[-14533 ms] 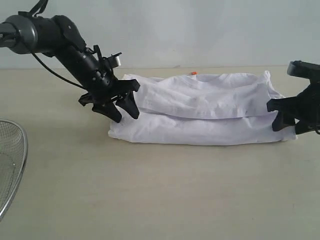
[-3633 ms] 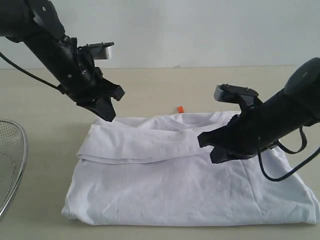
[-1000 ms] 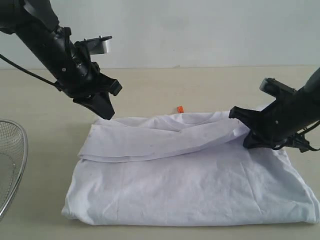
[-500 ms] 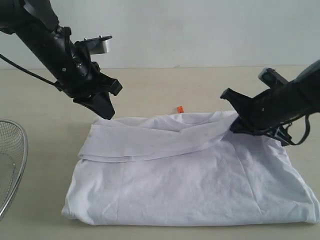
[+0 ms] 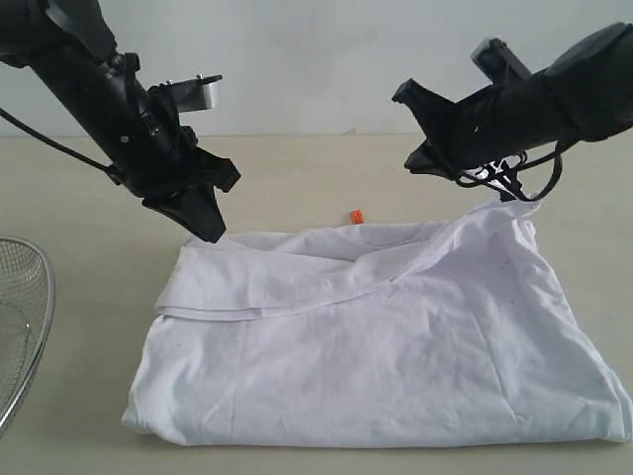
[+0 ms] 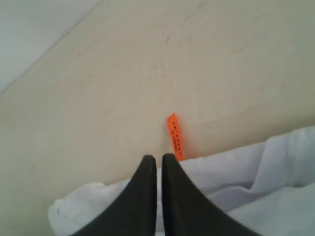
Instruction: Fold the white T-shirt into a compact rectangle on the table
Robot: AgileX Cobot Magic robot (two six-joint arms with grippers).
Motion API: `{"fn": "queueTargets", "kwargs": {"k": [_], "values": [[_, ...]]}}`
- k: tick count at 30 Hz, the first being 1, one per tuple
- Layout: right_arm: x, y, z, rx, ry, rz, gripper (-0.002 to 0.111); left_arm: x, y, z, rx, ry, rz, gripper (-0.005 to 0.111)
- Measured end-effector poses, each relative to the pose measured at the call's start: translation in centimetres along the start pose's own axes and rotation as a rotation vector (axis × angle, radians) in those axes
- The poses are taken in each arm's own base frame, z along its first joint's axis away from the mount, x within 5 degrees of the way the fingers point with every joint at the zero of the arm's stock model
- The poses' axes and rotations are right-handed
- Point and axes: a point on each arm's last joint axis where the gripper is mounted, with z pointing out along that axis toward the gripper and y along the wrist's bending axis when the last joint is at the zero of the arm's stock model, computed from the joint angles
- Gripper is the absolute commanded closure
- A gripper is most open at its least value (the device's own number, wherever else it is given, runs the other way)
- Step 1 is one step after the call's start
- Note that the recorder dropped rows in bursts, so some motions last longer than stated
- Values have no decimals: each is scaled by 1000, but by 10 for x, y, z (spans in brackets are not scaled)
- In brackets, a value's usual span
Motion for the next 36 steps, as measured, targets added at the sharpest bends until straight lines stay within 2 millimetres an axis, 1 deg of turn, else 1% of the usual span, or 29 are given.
{"fn": "queueTargets", "kwargs": {"k": [3, 7, 8, 9, 10, 11, 12, 13, 14, 18, 24, 30, 32, 36], "values": [[6, -3, 1, 19, 55, -60, 108, 0, 0, 0, 1, 2, 0, 102], [22, -17, 1, 82, 150, -159, 108, 0, 0, 0, 2, 4, 0, 102], [32, -25, -4, 108, 192, -195, 108, 0, 0, 0, 2, 5, 0, 102], [36, -28, -6, 119, 203, -203, 108, 0, 0, 0, 2, 5, 0, 102], [45, -38, -11, 147, 205, -209, 108, 0, 0, 0, 2, 5, 0, 102], [50, -43, -12, 161, 208, -203, 108, 0, 0, 0, 2, 5, 0, 102], [59, -53, -11, 185, 212, -173, 108, 0, 0, 0, 2, 5, 0, 102], [63, -56, -9, 191, 212, -157, 108, 0, 0, 0, 2, 5, 0, 102], [71, -58, -3, 200, 211, -141, 108, 0, 0, 0, 2, 5, 0, 102], [93, -42, 12, 185, 199, -149, 108, 0, 0, 0, 1, 3, 0, 102], [110, -42, 33, 212, 170, -61, 108, 0, 0, 0, 2, 1, -1, 102], [112, -31, 40, 191, 137, 7, 108, 0, 0, 0, 4, 0, -2, 102], [108, -24, 42, 168, 129, 48, 108, 0, 0, 0, 5, 2, -2, 102], [95, -5, 44, 104, 89, 126, 108, 0, -1, 0, 7, 3, -3, 102]]}}
